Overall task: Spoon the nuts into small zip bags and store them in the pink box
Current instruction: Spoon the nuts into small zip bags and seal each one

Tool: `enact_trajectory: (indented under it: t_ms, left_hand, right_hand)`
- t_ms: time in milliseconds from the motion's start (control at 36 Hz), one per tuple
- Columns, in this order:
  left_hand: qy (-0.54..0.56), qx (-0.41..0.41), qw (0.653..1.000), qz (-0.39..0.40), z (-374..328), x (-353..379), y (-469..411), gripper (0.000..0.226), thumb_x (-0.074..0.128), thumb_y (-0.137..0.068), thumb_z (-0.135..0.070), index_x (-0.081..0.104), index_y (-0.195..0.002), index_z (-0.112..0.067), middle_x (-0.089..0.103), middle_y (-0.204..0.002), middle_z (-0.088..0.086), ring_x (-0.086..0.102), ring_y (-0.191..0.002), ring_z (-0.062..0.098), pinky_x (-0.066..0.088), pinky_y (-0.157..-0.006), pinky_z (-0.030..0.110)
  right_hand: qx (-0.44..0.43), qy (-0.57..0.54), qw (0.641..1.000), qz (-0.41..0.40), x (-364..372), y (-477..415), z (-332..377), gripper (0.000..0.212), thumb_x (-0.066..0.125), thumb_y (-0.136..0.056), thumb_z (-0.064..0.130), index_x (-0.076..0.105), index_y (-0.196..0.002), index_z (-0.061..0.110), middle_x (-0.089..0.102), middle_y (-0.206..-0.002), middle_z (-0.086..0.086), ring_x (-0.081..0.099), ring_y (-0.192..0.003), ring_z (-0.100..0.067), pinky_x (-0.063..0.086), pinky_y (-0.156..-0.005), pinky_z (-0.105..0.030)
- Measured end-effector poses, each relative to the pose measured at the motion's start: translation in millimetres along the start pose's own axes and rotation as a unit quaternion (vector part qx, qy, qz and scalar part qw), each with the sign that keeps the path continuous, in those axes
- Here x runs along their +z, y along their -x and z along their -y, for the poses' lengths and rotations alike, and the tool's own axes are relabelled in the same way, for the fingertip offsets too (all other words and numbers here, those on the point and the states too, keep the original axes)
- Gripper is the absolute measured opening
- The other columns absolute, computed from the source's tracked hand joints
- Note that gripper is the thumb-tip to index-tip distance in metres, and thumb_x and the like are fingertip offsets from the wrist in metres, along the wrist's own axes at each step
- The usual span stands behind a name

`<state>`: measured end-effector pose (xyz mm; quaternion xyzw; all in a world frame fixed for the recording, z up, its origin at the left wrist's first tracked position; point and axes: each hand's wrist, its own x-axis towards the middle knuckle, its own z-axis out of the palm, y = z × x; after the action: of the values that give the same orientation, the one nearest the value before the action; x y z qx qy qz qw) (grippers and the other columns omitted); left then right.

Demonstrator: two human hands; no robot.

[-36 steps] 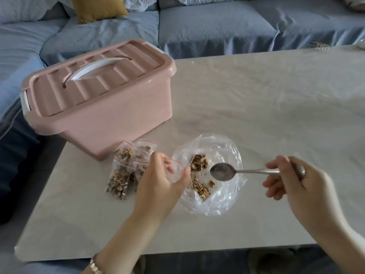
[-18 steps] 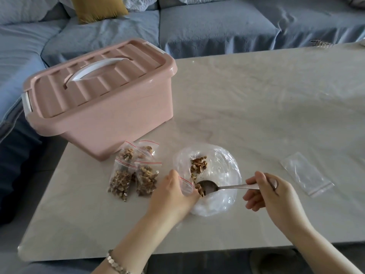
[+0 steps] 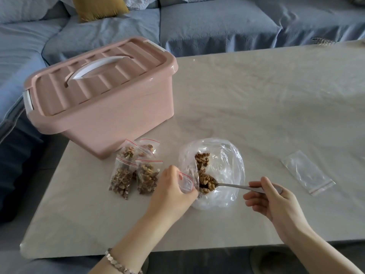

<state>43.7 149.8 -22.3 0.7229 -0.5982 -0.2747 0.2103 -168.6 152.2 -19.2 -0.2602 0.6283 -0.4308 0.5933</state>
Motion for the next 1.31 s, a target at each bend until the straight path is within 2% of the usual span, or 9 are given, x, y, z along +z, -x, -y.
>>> enact_trajectory:
  t_ms: [167,444,611,694,806,889,1028,1222,1306]
  left_hand:
    - [-0.042,0.014,0.999,0.004,4.1,-3.5,3.5,0.032,0.063,-0.082,-0.035,0.038,-0.092,-0.018,0.043,-0.093,-0.009,0.043,-0.069,0.002,0.034,-0.050,0.010]
    - [0.041,0.145,0.979,-0.136,-22.5,-36.0,6.3,0.034,0.059,-0.072,-0.042,0.047,-0.091,-0.017,0.055,-0.078,-0.008,0.056,-0.068,0.004,0.048,-0.056,0.022]
    - [0.057,0.102,0.993,-0.024,-34.7,-17.7,-11.2,0.029,0.065,-0.079,-0.040,0.040,-0.086,-0.030,0.053,-0.090,-0.013,0.054,-0.080,0.002,0.048,-0.069,0.027]
    - [0.065,0.085,0.994,0.015,-25.7,-1.2,-16.5,0.029,0.068,-0.078,-0.036,0.041,-0.087,-0.027,0.051,-0.083,-0.015,0.052,-0.076,-0.002,0.043,-0.070,0.018]
    - [0.066,0.074,0.995,0.023,-19.5,5.9,-16.2,0.035,0.071,-0.075,-0.039,0.036,-0.081,-0.034,0.051,-0.084,-0.015,0.050,-0.075,-0.002,0.042,-0.071,0.020]
    - [0.074,0.071,0.995,0.014,-21.4,6.2,-15.8,0.035,0.071,-0.075,-0.040,0.043,-0.091,-0.027,0.051,-0.085,-0.012,0.052,-0.080,0.005,0.042,-0.070,0.022]
    - [0.046,0.078,0.996,0.006,-24.1,6.7,-17.5,0.041,0.070,-0.073,-0.047,0.043,-0.094,-0.025,0.055,-0.090,-0.012,0.052,-0.082,0.009,0.035,-0.061,0.015]
    - [0.064,0.058,0.996,0.003,-22.8,9.2,-17.1,0.040,0.071,-0.072,-0.048,0.038,-0.084,-0.030,0.055,-0.082,-0.011,0.056,-0.081,0.013,0.045,-0.072,0.030]
    - [0.085,0.067,0.994,-0.022,-19.3,8.7,-14.0,0.036,0.070,-0.076,-0.043,0.037,-0.081,-0.029,0.057,-0.077,-0.011,0.059,-0.078,0.012,0.049,-0.073,0.034]
  right_hand:
    - [-0.017,-0.003,1.000,-0.006,-2.8,-1.1,7.5,0.033,0.043,-0.098,0.024,0.061,-0.086,-0.001,0.066,-0.057,-0.014,0.060,-0.043,-0.016,0.048,-0.041,-0.018]
    - [-0.086,0.006,0.996,-0.014,-10.4,1.6,49.0,0.034,0.041,-0.098,0.025,0.061,-0.083,0.001,0.064,-0.051,-0.009,0.055,-0.040,-0.013,0.045,-0.039,-0.017]
    - [-0.121,0.022,0.992,-0.026,-11.0,5.3,78.4,0.037,0.040,-0.098,0.026,0.061,-0.078,0.003,0.061,-0.047,-0.007,0.051,-0.036,-0.011,0.039,-0.036,-0.014]
    - [-0.127,0.044,0.991,-0.029,-11.4,4.8,91.3,0.038,0.040,-0.098,0.027,0.061,-0.075,0.005,0.059,-0.044,-0.006,0.048,-0.032,-0.010,0.036,-0.034,-0.013]
    - [-0.110,0.105,0.988,-0.001,-3.0,-1.6,103.0,0.037,0.039,-0.097,0.024,0.061,-0.075,0.005,0.058,-0.042,-0.005,0.047,-0.031,-0.010,0.035,-0.033,-0.013]
    - [-0.105,0.157,0.982,0.030,8.7,-7.7,106.9,0.037,0.040,-0.098,0.024,0.060,-0.074,0.005,0.059,-0.041,-0.005,0.048,-0.030,-0.011,0.036,-0.033,-0.014]
    - [-0.151,0.253,0.952,0.078,35.9,-6.3,119.9,0.041,0.038,-0.099,0.023,0.059,-0.069,0.004,0.059,-0.041,-0.005,0.050,-0.030,-0.013,0.035,-0.033,-0.013]
    - [-0.324,0.393,0.856,0.092,54.1,26.9,134.2,0.038,0.040,-0.095,0.033,0.061,-0.068,0.015,0.065,-0.051,-0.001,0.056,-0.036,-0.013,0.041,-0.039,-0.015]
    - [-0.376,0.384,0.840,0.077,43.7,35.0,134.4,0.037,0.042,-0.093,0.037,0.061,-0.066,0.019,0.065,-0.052,0.001,0.055,-0.037,-0.013,0.044,-0.042,-0.021]
